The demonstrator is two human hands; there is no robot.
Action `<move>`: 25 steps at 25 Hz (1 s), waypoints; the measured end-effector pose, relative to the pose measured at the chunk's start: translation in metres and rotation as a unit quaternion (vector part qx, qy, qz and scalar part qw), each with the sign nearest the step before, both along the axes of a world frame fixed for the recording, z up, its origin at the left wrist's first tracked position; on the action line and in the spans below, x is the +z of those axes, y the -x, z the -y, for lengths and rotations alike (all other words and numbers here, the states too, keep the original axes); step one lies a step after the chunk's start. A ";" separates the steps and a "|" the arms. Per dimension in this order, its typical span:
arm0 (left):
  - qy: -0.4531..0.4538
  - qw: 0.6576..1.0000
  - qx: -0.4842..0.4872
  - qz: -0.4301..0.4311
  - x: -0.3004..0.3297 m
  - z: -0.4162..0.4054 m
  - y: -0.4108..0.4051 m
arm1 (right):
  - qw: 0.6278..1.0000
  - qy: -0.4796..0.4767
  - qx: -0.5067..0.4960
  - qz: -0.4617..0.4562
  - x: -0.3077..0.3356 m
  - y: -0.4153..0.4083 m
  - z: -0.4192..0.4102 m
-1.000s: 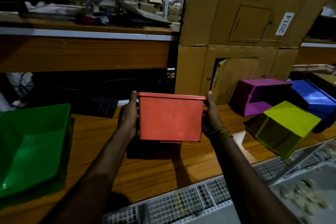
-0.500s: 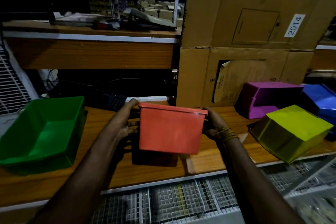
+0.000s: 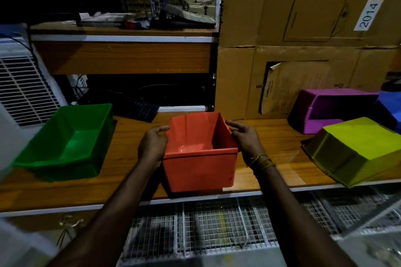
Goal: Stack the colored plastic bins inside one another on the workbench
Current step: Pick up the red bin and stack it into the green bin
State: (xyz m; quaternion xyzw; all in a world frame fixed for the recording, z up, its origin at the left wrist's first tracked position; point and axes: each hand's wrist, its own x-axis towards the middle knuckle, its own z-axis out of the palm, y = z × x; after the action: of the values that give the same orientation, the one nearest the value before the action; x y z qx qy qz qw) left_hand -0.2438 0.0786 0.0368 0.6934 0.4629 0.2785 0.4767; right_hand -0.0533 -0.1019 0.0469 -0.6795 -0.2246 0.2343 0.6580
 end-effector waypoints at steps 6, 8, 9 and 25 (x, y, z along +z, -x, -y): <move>-0.089 0.982 0.028 -0.165 -0.019 0.010 0.006 | 0.999 0.028 0.020 0.011 -0.041 0.018 0.010; -0.112 0.978 0.035 -0.172 -0.027 0.007 0.004 | 0.998 0.046 0.029 0.023 -0.049 0.019 0.012; -0.117 0.978 0.034 -0.171 -0.030 0.006 0.002 | 0.997 0.059 0.030 0.029 -0.051 0.018 0.012; -0.179 0.967 -0.092 -0.155 -0.074 0.001 0.025 | 0.933 0.255 0.089 0.237 -0.063 0.027 -0.034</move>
State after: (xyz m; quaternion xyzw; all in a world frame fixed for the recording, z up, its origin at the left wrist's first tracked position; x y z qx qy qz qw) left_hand -0.2691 0.0777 -0.0376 0.8417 0.4082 0.2013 0.2906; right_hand -0.0808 -0.0681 -0.0163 -0.8377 -0.3659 0.1737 0.3664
